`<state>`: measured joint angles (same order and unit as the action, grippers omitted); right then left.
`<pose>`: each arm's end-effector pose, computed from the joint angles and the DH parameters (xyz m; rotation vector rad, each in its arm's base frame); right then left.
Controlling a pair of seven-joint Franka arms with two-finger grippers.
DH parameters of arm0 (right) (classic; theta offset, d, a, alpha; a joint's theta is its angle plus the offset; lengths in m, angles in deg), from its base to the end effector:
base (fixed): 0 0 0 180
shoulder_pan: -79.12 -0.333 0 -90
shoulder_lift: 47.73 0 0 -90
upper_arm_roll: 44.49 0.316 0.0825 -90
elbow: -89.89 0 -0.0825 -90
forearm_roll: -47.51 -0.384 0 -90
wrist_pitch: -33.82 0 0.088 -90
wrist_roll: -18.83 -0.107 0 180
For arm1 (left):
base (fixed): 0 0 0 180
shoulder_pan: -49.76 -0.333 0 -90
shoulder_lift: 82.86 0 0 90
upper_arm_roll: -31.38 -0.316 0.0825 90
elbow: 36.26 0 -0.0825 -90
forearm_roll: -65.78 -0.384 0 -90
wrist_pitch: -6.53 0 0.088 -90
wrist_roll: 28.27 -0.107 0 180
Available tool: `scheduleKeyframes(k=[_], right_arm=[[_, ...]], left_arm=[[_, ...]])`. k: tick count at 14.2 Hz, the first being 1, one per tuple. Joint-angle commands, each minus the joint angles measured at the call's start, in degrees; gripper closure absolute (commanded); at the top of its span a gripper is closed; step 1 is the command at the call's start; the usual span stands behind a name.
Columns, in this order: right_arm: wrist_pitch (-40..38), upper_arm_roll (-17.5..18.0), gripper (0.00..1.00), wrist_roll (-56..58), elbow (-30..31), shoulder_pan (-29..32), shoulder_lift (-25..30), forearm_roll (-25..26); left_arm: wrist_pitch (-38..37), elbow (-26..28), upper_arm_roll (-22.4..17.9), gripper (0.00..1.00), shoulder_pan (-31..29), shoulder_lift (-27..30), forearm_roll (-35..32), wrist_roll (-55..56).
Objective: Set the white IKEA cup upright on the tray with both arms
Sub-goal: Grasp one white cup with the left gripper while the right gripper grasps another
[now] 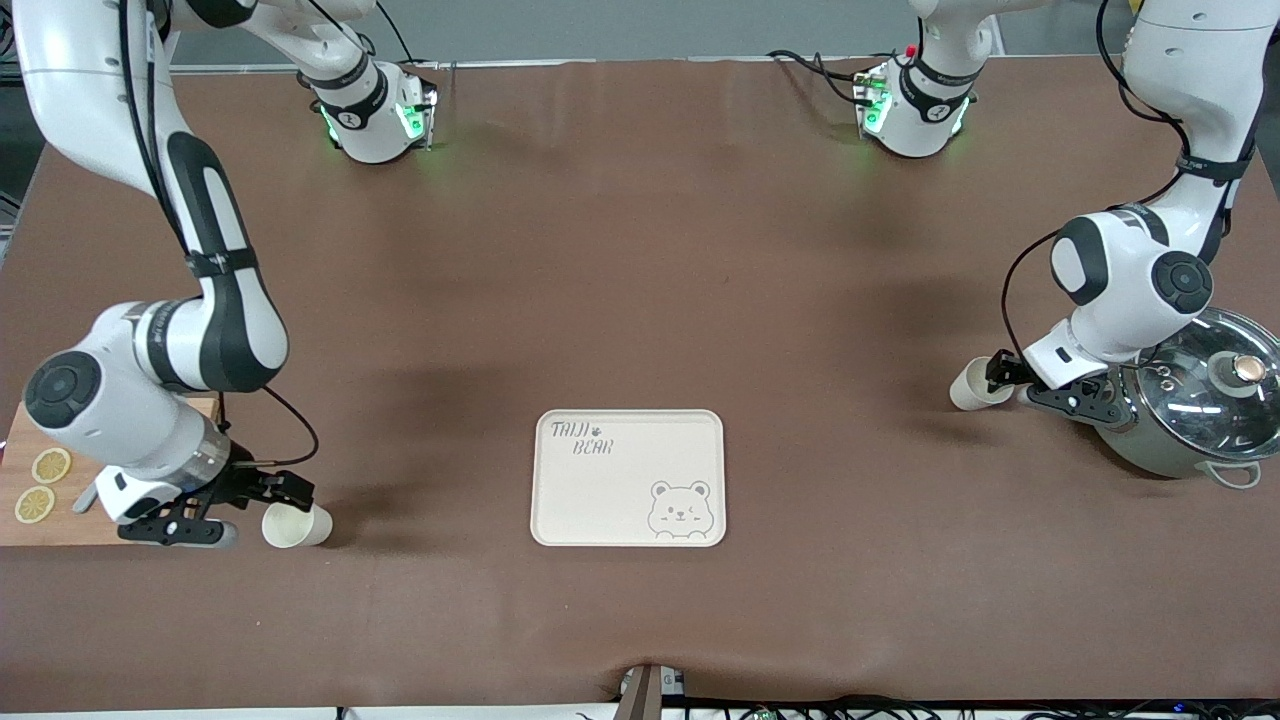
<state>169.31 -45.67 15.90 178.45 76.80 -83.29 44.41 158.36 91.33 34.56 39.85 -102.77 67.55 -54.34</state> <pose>0.7222 0.0175 0.3075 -3.0880 0.0942 -0.3060 0.5530 0.0659 0.2227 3.0907 -0.4779 0.1290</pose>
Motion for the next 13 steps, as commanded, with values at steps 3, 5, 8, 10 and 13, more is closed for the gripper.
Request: scheduleKeyframes(k=[3, 5, 8, 10, 13], right_arm=[[5.8, 0.1, 0.00, -0.1, -1.8, -1.1, -5.5, -0.3], [6.1, 0.0, 0.00, -0.1, -1.9, -1.1, -6.7, -0.2], [7.7, 0.0, 0.00, 0.4, -1.8, -1.0, -8.4, 0.3], [7.7, 0.0, 0.16, 0.6, -1.8, -1.0, -8.5, 0.6], [7.6, -0.1, 0.55, 0.8, -1.9, -1.0, -8.5, 0.8]], left_arm=[[1.0, -0.1, 0.5, 1.00, -0.1, -0.1, 0.5, 0.1], [1.0, -0.1, 0.5, 1.00, -0.1, 0.2, 0.5, 0.2], [0.8, -1.0, 2.1, 1.00, 1.0, 0.3, 0.9, 7.0], [0.8, -1.5, 2.5, 1.00, 5.1, 0.1, 0.5, 17.0], [-0.9, -2.0, 2.4, 1.00, 12.9, 2.0, 0.4, 31.1]])
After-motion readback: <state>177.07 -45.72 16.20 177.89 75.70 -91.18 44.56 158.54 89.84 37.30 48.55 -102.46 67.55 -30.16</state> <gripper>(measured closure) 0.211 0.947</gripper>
